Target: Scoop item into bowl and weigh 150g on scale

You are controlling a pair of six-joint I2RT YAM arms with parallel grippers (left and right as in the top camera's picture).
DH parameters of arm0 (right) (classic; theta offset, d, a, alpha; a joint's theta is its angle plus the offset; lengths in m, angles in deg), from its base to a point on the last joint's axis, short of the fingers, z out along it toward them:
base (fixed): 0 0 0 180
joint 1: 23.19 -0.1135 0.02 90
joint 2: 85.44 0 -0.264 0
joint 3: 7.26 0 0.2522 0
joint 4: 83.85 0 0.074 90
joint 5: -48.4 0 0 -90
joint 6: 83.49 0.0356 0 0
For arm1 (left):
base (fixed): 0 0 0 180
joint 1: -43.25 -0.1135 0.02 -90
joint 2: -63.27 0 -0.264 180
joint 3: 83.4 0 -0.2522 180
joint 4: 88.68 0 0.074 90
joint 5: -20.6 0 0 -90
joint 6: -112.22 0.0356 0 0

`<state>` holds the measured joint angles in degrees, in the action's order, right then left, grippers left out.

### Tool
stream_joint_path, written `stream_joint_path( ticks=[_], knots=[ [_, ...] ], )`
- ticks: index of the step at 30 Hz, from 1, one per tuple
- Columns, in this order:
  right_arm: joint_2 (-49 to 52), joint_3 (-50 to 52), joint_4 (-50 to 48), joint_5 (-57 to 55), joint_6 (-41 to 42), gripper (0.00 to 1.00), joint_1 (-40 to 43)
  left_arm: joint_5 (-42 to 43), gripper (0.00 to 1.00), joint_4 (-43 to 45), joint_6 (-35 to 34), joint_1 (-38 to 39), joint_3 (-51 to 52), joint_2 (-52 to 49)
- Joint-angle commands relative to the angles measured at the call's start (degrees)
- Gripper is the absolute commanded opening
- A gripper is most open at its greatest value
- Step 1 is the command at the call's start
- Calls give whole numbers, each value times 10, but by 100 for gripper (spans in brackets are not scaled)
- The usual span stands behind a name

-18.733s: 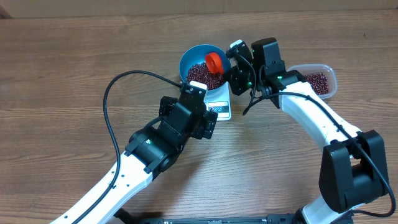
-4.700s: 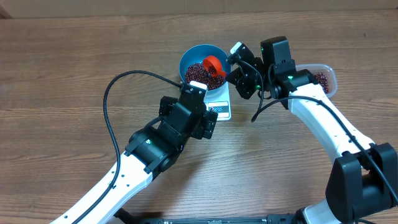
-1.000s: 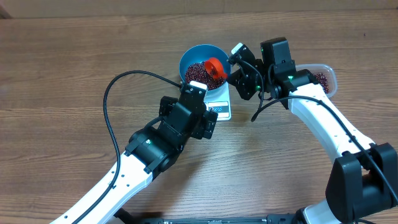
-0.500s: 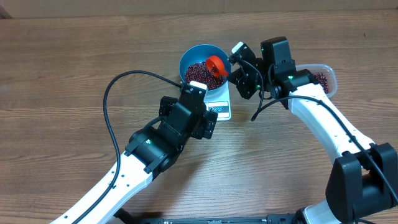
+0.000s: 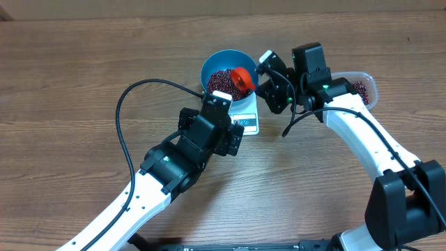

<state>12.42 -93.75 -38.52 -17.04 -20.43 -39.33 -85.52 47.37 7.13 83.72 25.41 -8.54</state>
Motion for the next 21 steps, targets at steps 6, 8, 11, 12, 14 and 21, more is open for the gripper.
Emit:
stream_joint_path(
  ticks=[6,8,11,12,14,21],
  knots=[
    [-15,-12,-21,7,3,4,5,-8,100,0,-8,0,4,-6],
    [-15,-12,-23,1,1,4,5,-8,100,0,-8,0,4,-6],
    [-15,-12,-26,-2,14,4,5,-8,100,0,-8,0,4,-6],
    [-15,-12,-24,0,13,4,5,-8,100,0,-8,0,4,-6],
    [-15,-12,-21,-1,0,4,5,-8,100,0,-8,0,4,-6],
    [-15,-12,-27,13,-11,4,6,-8,99,0,-8,0,4,-6]
  ],
)
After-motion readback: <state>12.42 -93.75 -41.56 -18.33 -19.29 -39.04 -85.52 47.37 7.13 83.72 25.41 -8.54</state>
